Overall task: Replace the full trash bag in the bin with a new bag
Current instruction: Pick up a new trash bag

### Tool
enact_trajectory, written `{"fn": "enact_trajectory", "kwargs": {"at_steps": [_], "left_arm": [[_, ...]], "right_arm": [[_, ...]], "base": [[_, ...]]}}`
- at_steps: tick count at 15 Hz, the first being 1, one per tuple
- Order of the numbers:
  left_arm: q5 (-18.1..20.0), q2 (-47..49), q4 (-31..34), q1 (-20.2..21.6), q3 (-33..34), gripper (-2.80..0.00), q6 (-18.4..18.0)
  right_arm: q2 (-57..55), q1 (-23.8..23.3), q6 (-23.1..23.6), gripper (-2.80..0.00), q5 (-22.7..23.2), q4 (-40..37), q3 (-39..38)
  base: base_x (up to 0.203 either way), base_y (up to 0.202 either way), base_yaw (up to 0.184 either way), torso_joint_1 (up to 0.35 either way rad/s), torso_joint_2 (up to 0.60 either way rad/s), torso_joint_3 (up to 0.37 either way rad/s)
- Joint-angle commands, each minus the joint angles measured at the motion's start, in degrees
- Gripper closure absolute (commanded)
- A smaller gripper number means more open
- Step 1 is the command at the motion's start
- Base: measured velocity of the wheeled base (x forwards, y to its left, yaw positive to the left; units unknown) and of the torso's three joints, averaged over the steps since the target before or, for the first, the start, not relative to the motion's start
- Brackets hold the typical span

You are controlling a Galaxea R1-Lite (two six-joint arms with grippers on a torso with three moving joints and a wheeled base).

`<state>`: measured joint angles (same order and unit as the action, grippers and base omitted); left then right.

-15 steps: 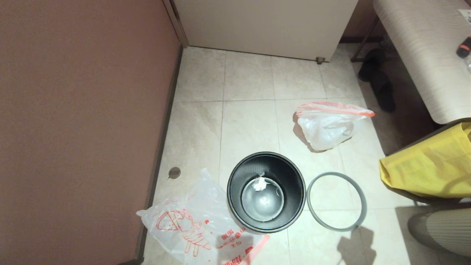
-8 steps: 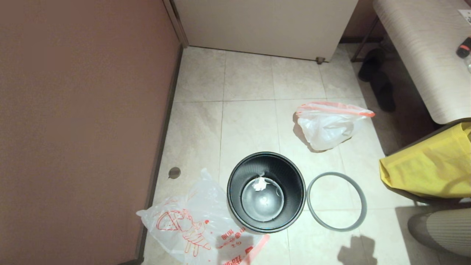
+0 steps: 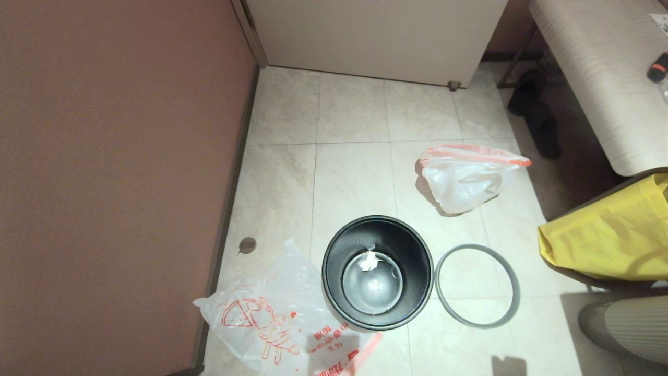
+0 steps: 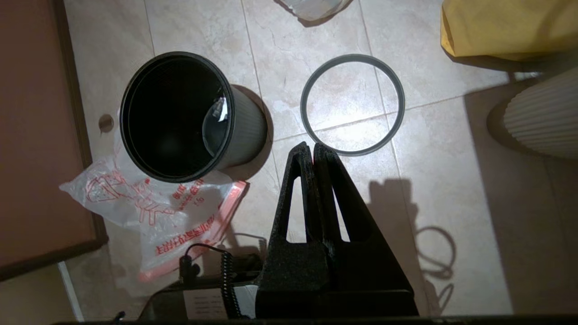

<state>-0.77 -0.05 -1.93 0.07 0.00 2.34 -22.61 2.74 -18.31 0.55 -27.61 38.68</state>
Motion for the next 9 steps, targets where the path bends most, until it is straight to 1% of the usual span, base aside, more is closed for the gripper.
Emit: {"fn": "enact_trajectory", "kwargs": {"at_steps": [1,3,5,9], "left_arm": [[0.0,0.0,0.0,0.0,0.0,0.0,0.0],[0.0,0.0,0.0,0.0,0.0,0.0,0.0],[0.0,0.0,0.0,0.0,0.0,0.0,0.0],[0.0,0.0,-0.1,0.0,0.0,0.0,0.0]], "right_arm": [[2.9,0.1,0.3,0.0,0.1,-0.2,-2.4],[5.1,0.2,0.3,0.0,0.7,0.0,-4.6],[7.1,0.2,0.5,0.0,3.0,2.6,-7.5],[10.2,-0.8,3.3,0.0,4.0,4.7,-11.8]], "base": [[0.0,0.0,0.0,0.0,0.0,0.0],[0.0,0.0,0.0,0.0,0.0,0.0],[0.0,0.0,0.0,0.0,0.0,0.0],[0.0,0.0,0.0,0.0,0.0,0.0]]}}
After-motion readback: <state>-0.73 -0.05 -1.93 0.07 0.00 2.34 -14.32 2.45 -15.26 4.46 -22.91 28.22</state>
